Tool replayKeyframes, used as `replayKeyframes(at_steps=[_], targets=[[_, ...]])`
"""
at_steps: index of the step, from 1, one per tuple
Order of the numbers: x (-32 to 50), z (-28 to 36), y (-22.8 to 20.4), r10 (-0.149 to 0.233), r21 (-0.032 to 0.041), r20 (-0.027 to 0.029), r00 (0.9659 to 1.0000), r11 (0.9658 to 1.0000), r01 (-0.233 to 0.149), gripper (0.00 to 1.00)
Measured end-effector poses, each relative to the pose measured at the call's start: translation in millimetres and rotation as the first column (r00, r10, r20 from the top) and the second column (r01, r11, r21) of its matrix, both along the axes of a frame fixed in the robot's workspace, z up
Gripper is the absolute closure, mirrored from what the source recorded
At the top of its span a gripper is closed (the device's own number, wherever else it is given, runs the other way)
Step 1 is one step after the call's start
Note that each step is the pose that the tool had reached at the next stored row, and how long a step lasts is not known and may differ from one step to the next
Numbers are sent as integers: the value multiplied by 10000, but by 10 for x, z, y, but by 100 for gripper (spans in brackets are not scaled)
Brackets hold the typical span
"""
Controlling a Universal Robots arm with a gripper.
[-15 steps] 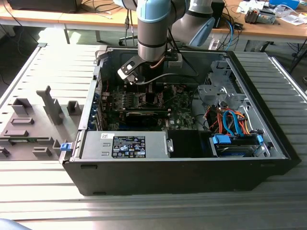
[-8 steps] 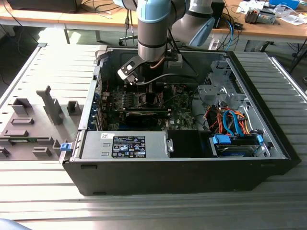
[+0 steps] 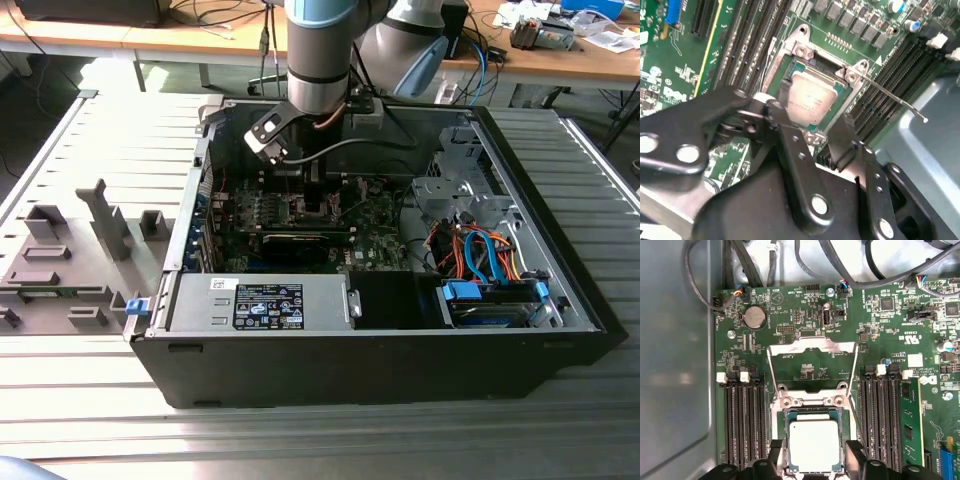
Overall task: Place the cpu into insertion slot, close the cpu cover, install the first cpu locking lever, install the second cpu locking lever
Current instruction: 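Place the cpu into insertion slot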
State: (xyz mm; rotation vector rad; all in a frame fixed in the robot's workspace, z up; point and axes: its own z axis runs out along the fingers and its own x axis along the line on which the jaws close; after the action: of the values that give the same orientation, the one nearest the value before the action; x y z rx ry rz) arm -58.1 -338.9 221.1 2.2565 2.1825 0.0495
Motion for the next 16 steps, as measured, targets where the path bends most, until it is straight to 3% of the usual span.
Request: replayKeyframes(at_steps=[2, 3, 5, 6, 7, 13, 16], targets=[[-1, 0, 0, 5, 2, 1, 10000, 10000, -5, 54], [-2, 1, -3, 20, 0, -1, 10000, 10000, -20, 54], [2, -3, -9, 63, 1, -9, 10000, 10000, -63, 65], [10, -20, -10, 103, 0, -48, 9999, 9999, -103, 72], [25, -52, -10, 171, 2, -107, 9998, 9999, -171, 89], [49, -124, -12, 258, 5, -193, 9995, 9997, -258, 89], [77, -159, -17, 260, -2, -262, 9993, 9997, -260, 89]])
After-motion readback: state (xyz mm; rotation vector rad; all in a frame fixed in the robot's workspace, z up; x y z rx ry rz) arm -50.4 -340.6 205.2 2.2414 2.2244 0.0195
